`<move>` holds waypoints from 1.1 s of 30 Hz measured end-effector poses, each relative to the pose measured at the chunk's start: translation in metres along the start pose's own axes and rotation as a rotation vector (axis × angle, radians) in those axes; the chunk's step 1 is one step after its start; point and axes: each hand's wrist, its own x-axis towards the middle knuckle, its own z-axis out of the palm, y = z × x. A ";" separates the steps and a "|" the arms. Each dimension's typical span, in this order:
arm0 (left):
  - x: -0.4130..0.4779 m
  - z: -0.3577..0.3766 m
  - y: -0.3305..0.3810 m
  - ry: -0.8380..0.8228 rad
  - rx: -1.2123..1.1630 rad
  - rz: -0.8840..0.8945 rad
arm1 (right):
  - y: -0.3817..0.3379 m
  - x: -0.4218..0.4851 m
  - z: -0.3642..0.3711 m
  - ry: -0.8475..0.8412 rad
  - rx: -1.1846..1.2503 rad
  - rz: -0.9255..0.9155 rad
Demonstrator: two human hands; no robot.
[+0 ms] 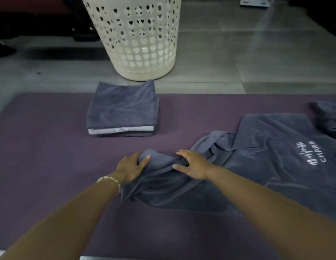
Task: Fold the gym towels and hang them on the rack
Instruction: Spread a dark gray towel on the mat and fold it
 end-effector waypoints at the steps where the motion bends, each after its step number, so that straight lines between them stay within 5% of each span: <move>1: -0.001 0.000 -0.002 -0.005 0.026 0.016 | -0.002 0.001 0.007 -0.022 -0.029 -0.002; 7: -0.006 -0.019 -0.012 -0.040 -0.310 0.095 | -0.006 0.001 0.005 -0.029 -0.113 -0.029; 11: -0.007 -0.038 -0.009 0.016 -0.748 -0.025 | -0.031 -0.006 0.002 0.199 0.192 -0.255; 13: -0.006 -0.045 -0.006 0.203 -0.853 -0.056 | -0.040 -0.008 0.004 0.248 0.337 -0.254; 15: -0.012 -0.047 -0.006 0.247 -0.679 -0.006 | -0.042 -0.008 0.010 0.181 0.434 -0.130; 19: -0.035 -0.019 -0.017 -0.161 -0.346 0.129 | -0.040 -0.006 0.031 -0.103 0.640 0.189; 22: -0.044 -0.010 -0.019 -0.211 -0.359 0.149 | -0.047 -0.006 0.047 -0.207 0.951 0.312; 27: -0.047 -0.021 -0.019 -0.191 -0.271 0.265 | -0.073 0.004 0.042 0.022 1.165 0.297; 30: -0.050 -0.031 -0.009 0.000 -0.134 0.400 | -0.084 0.011 0.014 0.190 1.110 0.224; 33: -0.047 -0.050 0.006 0.130 -0.347 0.438 | -0.093 0.002 -0.018 0.149 1.211 0.083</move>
